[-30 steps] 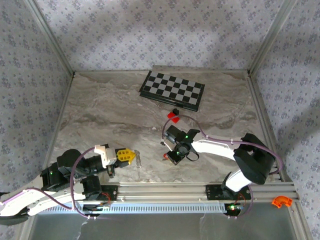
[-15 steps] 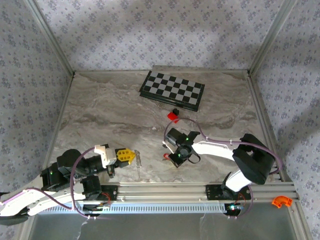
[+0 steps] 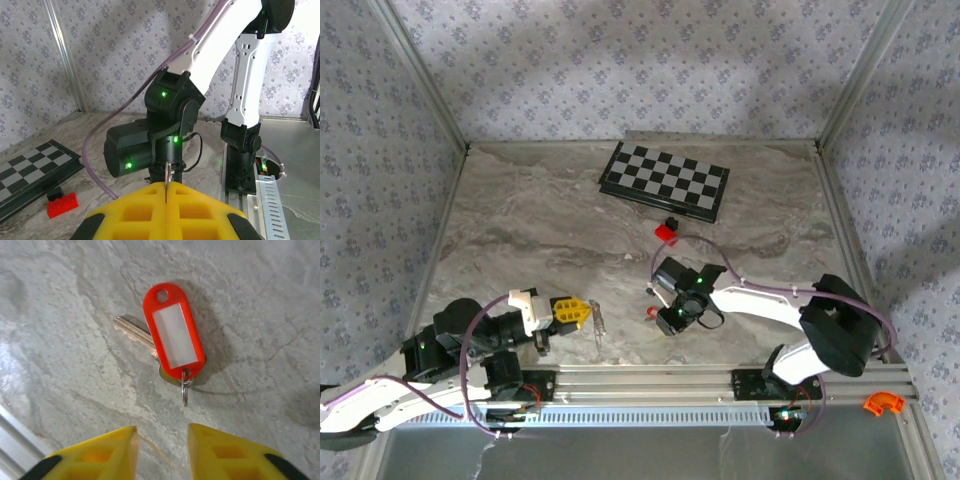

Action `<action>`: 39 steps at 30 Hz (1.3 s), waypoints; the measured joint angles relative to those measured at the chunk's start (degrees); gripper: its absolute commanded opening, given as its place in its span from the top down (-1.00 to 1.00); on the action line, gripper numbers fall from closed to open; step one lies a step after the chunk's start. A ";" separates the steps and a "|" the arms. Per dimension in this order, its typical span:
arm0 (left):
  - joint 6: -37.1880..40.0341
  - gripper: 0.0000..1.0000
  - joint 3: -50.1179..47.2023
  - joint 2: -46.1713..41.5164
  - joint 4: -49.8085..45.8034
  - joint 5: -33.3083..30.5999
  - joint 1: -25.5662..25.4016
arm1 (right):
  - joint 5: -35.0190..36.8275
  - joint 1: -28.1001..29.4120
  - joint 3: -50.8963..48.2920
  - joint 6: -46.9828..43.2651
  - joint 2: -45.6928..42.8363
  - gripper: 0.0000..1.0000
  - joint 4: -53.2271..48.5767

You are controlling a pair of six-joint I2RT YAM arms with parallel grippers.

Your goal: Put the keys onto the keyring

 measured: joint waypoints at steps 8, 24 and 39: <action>0.00 1.00 -0.09 -0.66 0.00 0.00 -0.07 | 0.02 -1.77 6.21 -2.25 2.51 0.25 -3.10; 0.02 1.00 -0.11 -1.14 0.00 -0.02 -0.81 | -0.46 -2.03 10.51 -6.91 11.76 0.58 -6.95; 0.04 1.00 -0.28 -1.55 0.00 -0.22 -1.44 | -0.11 -2.01 9.86 -6.69 11.72 1.00 -5.68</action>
